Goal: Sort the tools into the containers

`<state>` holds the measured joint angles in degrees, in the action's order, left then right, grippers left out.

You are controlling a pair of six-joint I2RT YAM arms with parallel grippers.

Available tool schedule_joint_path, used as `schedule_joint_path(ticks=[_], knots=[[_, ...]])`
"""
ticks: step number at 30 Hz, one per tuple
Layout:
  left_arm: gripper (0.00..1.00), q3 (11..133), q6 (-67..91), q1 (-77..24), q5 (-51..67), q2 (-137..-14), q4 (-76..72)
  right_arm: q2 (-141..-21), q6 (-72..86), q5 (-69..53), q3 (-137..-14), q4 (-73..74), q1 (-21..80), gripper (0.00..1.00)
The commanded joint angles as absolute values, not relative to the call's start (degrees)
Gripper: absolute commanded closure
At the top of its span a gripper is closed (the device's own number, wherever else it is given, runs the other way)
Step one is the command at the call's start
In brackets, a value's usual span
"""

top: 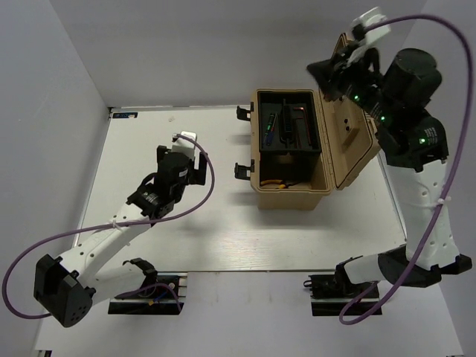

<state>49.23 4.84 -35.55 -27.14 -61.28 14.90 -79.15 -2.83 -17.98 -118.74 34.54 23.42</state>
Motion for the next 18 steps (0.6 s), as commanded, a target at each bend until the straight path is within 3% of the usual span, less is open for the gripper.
schedule_joint_path(ticks=[1, 2, 3, 7, 10, 13, 18], knots=[[0.00, 48.17, 5.98, -35.33, -32.61, -58.45, 13.71, -80.59, -1.74, 7.68, -122.52, 32.09, 21.54, 1.00], [0.00, 48.16, 5.98, -35.33, -32.61, -58.45, 13.71, -80.51, -2.98, 12.52, -122.00, 31.12, 21.53, 1.00], [0.00, 48.16, 5.98, -35.33, -32.61, -58.45, 14.23, -80.42, -7.51, 25.45, -121.38, 26.33, 21.62, 1.00], [0.00, 48.16, 5.98, -35.33, -32.09, -58.97, 14.24, -77.97, -22.85, 38.71, -113.13, 11.63, 21.18, 1.00], [0.00, 48.16, 6.50, -35.33, -31.55, -58.97, 14.24, -76.39, -33.63, 40.95, -105.92, 1.33, 19.95, 1.00], [0.00, 48.16, 6.50, -35.33, -31.03, -58.97, 14.76, -74.89, -35.86, 38.15, -99.08, 3.59, 16.37, 1.00], [0.00, 48.16, 6.50, -35.33, -30.50, -58.45, 14.77, -75.23, -32.27, 35.00, -98.43, 9.12, 9.16, 1.00]])
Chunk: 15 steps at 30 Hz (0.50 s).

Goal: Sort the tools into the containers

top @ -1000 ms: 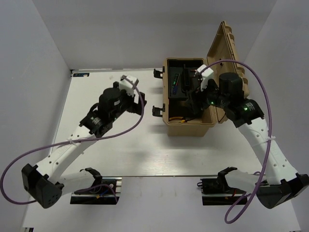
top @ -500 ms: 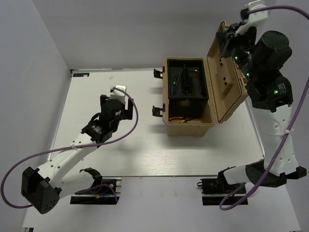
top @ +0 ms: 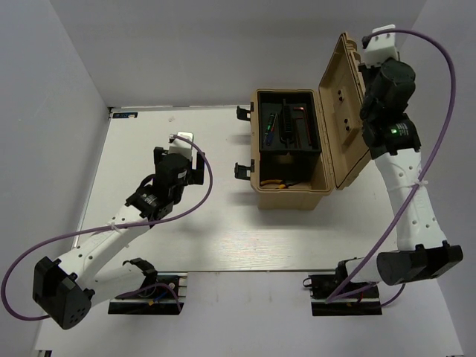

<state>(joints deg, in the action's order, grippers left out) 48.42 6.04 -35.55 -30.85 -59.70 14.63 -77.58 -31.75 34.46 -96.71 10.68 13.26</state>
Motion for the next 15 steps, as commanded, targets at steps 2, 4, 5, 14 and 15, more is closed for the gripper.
schedule_joint_path(ticks=[2, 4, 5, 14, 15], knots=[[0.00, 48.16, 6.50, -35.33, -30.50, -58.45, 14.77, -76.63, -29.19, 33.76, -101.24, 15.42, 7.48, 1.00], [0.00, 48.16, 6.50, -35.33, -29.97, -57.92, 14.77, -79.35, -26.13, 29.63, -107.30, 22.19, 4.49, 1.00], [0.00, 48.16, 6.50, -35.33, -29.97, -57.92, 14.77, -80.24, -24.10, 26.05, -108.79, 27.11, 3.70, 1.00], [0.00, 48.16, 5.98, -35.33, -28.83, -56.87, 14.24, -87.80, -14.60, -8.41, -122.16, 51.84, -2.64, 1.00], [0.00, 48.16, 5.98, -35.33, -28.83, -56.87, 14.24, -88.15, -14.24, -10.53, -122.52, 52.46, -2.72, 1.00]])
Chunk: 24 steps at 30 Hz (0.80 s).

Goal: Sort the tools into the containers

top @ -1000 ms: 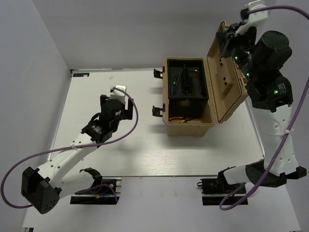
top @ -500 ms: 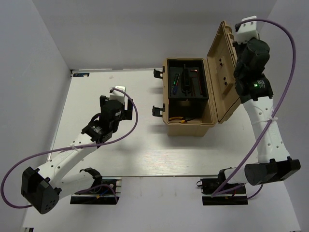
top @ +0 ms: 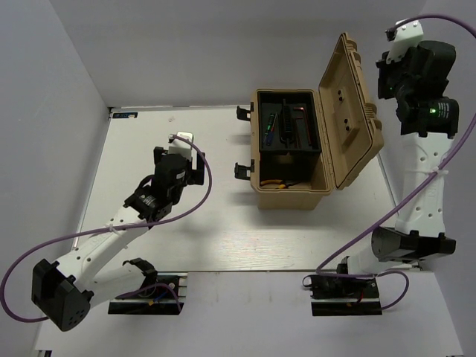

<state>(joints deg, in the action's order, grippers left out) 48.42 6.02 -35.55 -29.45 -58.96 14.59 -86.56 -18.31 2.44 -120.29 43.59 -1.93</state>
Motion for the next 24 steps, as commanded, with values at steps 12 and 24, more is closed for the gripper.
schedule_joint_path(ticks=[12, 24], knots=[[0.00, 48.16, 5.98, -35.33, -28.30, -56.34, 14.24, -88.69, -11.44, -40.28, -122.35, 58.02, -5.80, 1.00], [0.00, 48.16, 5.98, -35.33, -27.25, -56.34, 13.71, -80.62, 7.91, -57.41, -112.70, 36.66, -7.03, 1.00]])
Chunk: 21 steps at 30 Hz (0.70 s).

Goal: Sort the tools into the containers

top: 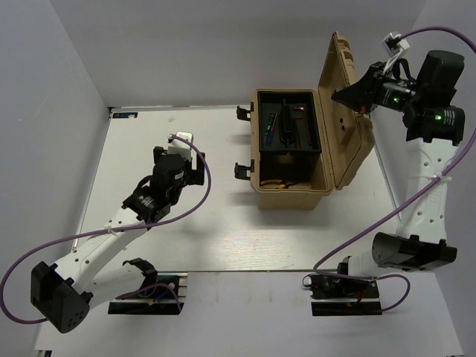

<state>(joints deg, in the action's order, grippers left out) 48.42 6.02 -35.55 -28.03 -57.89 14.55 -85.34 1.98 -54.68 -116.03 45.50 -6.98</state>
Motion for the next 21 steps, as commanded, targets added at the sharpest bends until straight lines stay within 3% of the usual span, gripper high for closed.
schedule_joint_path(ticks=[1, 4, 7, 8, 14, 18, 21], knots=[[0.00, 48.16, 5.98, -35.33, -27.25, -56.34, 13.71, -80.25, 8.00, -57.04, -112.07, 36.13, -7.21, 1.00], [0.00, 48.16, 5.98, -35.33, -26.72, -56.34, 13.71, -80.16, 8.44, -55.65, -112.15, 35.59, -7.21, 1.00], [0.00, 48.16, 5.98, -35.33, -26.72, -56.34, 13.71, -76.84, 7.29, -33.28, -109.53, 32.30, -6.94, 1.00], [0.00, 47.64, 5.98, -35.33, -26.72, -56.34, 13.71, -75.69, 7.82, -19.04, -105.68, 30.52, -6.94, 1.00], [0.00, 47.64, 5.98, -35.33, -26.19, -56.34, 13.71, -76.46, -3.15, 9.09, -106.96, 31.55, -7.03, 1.00], [0.00, 47.64, 5.98, -35.33, -26.19, -56.34, 13.71, -76.99, -8.78, 10.82, -104.25, 30.32, -7.29, 1.00], [0.00, 47.64, 6.50, -35.33, -26.19, -56.34, 13.71, -78.48, -12.03, 3.18, -104.32, 36.18, -7.30, 1.00]])
